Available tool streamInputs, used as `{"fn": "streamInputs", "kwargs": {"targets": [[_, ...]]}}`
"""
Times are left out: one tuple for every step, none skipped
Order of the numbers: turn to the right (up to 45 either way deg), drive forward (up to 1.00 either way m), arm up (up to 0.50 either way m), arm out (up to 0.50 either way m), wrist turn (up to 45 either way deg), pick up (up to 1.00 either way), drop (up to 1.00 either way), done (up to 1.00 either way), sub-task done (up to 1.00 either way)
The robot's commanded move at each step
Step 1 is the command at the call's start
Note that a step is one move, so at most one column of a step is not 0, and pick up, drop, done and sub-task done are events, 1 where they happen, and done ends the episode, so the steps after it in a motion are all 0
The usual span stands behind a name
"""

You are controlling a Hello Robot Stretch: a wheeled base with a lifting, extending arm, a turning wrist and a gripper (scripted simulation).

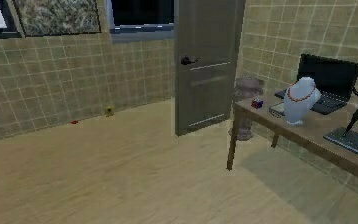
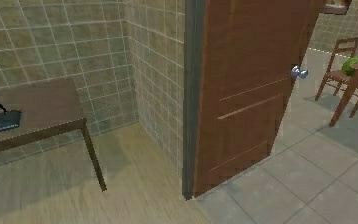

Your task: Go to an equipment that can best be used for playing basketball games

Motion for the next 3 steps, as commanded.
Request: {"fn": "streamInputs", "kwargs": {"targets": [[6.0, 0.0, 0.0, 0.0, 0.0, 0.0, 0.0, 0.0, 0.0], [0.0, 0.6, 0.0, 0.0, 0.0, 0.0, 0.0, 0.0, 0.0], [-33.0, 0.0, 0.0, 0.0, 0.0, 0.0, 0.0, 0.0, 0.0]]}}
